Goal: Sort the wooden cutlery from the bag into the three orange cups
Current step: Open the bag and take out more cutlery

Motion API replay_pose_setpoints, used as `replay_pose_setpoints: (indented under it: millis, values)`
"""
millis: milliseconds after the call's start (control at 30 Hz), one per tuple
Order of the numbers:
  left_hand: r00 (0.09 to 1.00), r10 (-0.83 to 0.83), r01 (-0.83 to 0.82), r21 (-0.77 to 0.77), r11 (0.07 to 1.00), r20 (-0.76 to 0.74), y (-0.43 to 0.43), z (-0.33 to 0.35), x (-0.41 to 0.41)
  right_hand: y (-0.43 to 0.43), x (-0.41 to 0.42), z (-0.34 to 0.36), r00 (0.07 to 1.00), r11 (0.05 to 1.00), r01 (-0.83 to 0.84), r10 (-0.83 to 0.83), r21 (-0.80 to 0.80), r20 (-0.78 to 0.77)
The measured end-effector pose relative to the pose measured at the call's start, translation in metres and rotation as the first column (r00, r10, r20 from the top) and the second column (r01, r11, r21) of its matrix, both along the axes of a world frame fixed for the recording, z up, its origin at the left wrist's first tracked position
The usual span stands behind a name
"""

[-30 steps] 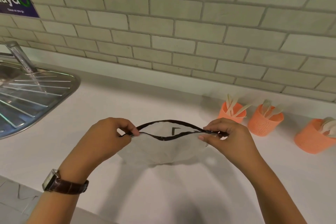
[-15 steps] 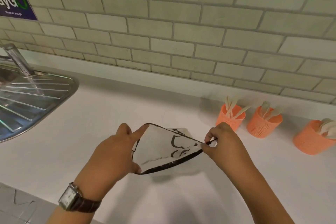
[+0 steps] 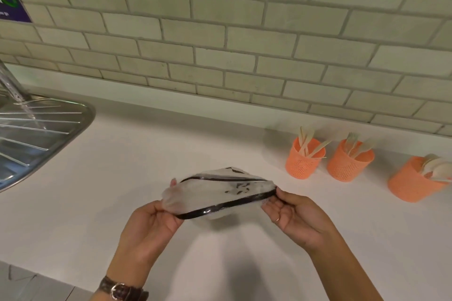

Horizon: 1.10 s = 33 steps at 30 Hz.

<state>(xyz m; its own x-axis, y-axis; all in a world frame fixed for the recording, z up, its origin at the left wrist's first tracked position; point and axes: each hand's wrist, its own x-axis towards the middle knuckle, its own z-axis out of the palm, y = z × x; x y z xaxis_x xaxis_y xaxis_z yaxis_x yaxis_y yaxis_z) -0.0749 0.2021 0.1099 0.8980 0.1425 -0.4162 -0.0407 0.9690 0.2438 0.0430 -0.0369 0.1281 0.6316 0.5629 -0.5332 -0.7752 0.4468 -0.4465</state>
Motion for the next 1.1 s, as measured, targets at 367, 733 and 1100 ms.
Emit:
replay_pose_setpoints:
  millis: [367, 733, 1100]
  values:
    - [0.979, -0.027, 0.179, 0.790, 0.586, -0.202, 0.001, 0.000, -0.001, 0.000, 0.001, -0.016, 0.917, 0.957, -0.158, 0.233, -0.242, 0.325]
    - [0.864, 0.503, 0.265, 0.883, -0.387, -0.039, 0.005, 0.001, -0.007, 0.006, 0.002, -0.036, 0.524, 0.504, 0.508, 0.463, -0.699, 0.715]
    - [0.944, 0.108, -0.035, 0.233, 0.972, -0.310, 0.003, -0.007, 0.000, 0.002, 0.004, -0.029, 1.000, 0.993, -0.011, 0.009, -0.115, -0.021]
